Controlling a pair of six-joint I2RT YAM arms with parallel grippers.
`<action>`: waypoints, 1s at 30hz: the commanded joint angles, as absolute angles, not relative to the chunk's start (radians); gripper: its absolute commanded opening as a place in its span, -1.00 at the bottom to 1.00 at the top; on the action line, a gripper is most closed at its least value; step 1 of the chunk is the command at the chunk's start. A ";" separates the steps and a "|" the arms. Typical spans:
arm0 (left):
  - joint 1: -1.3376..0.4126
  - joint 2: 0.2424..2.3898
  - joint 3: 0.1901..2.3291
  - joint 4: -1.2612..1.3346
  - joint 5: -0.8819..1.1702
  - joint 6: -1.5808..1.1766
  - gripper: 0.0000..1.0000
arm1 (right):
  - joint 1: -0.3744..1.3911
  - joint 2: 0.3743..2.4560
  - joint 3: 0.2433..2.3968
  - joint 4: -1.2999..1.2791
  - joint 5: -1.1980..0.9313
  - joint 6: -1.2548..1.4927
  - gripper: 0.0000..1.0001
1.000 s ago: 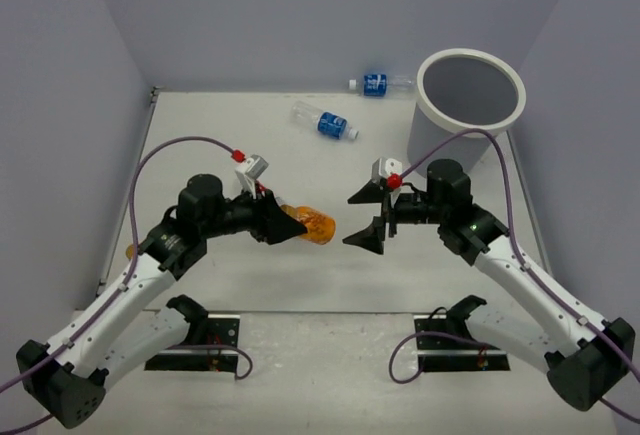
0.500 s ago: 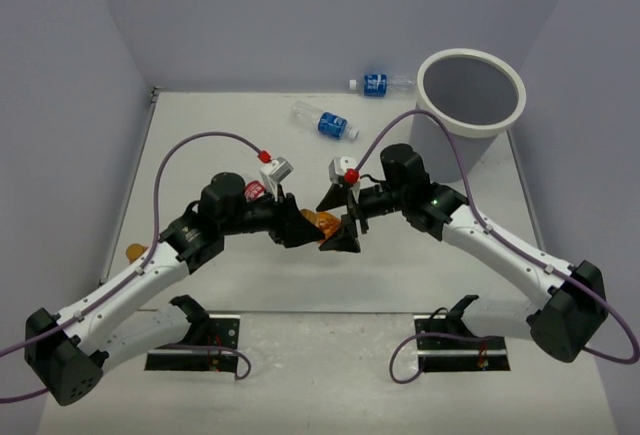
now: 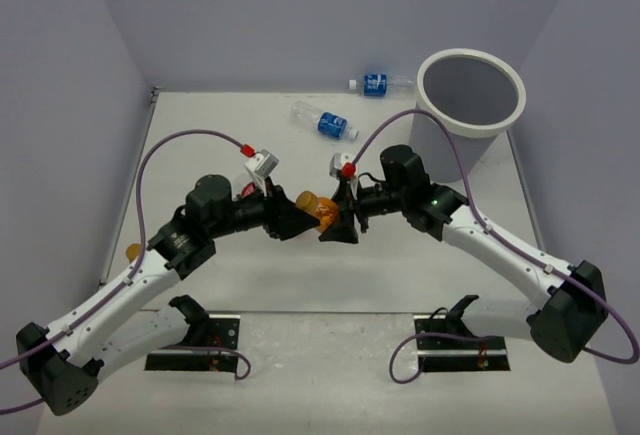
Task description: Put the plastic bottles in the bin
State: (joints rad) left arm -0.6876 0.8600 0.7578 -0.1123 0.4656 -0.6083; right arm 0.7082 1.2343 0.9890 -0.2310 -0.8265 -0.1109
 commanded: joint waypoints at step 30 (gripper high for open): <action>-0.692 0.960 0.875 -0.530 -0.334 -0.759 1.00 | 0.027 1.445 1.597 -0.427 0.227 0.347 0.25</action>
State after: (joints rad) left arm -0.6914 0.9627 0.8684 -0.5317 -0.2872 -0.7403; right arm 0.0477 1.3998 1.5334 -0.3540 0.2144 0.3145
